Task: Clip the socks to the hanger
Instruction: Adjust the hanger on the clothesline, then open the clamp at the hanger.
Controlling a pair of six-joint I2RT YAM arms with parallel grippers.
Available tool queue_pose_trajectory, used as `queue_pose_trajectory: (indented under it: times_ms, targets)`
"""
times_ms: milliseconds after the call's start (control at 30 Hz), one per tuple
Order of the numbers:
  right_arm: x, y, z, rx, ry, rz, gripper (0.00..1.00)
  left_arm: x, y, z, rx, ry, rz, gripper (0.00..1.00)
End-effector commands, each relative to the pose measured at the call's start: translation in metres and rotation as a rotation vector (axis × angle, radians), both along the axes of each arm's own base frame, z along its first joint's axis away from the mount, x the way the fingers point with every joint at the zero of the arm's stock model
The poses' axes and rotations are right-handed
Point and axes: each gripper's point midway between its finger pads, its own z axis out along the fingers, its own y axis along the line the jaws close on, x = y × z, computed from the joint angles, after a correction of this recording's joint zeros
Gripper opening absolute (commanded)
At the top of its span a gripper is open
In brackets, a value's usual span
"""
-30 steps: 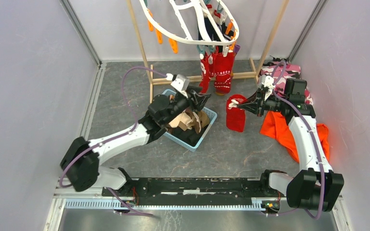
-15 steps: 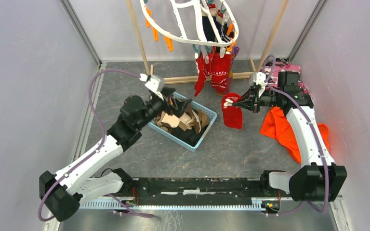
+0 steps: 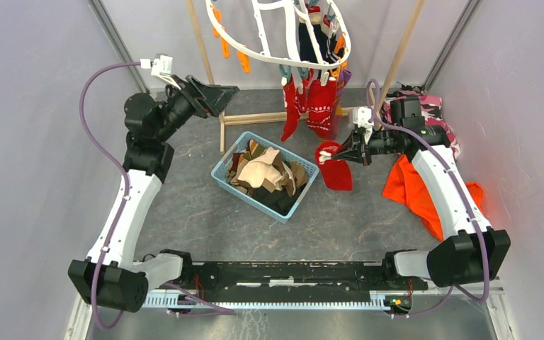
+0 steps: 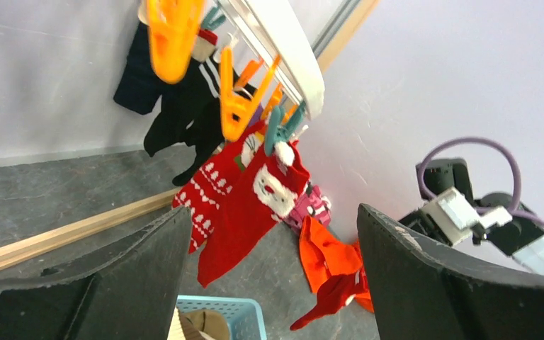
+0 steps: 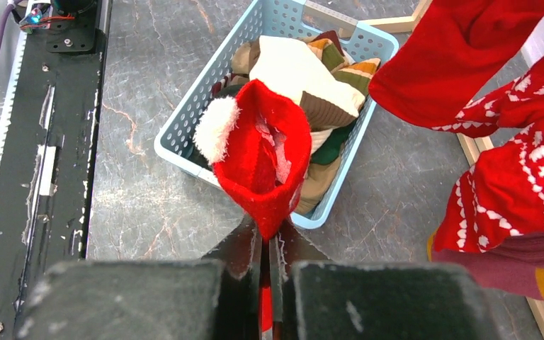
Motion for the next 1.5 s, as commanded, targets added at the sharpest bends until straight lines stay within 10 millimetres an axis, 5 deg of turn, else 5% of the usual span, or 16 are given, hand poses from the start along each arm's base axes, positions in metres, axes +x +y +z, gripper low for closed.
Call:
queue_pose_trajectory:
  times_ms: [0,433,733,1000,1467]
  targets:
    - [0.008,0.006,0.024,0.005,-0.083,0.001,0.00,-0.004,0.006,0.033,-0.072,-0.016,-0.074,0.91]
    - [0.008,0.024,0.036,-0.034,-0.141,0.101,0.00,0.006,0.010,0.044,-0.067,-0.069,-0.100,0.86]
    - [-0.002,0.053,0.057,-0.034,-0.289,0.225,0.00,-0.043,-0.003,0.037,0.027,-0.279,-0.248,0.89]
    - [-0.027,0.112,0.065,0.008,-0.345,0.359,0.00,-0.101,-0.020,0.000,0.136,-0.429,-0.499,0.92]
    - [-0.066,0.161,0.045,-0.018,-0.203,0.527,0.00,-0.127,-0.062,-0.058,0.280,-0.210,-0.566,0.90]
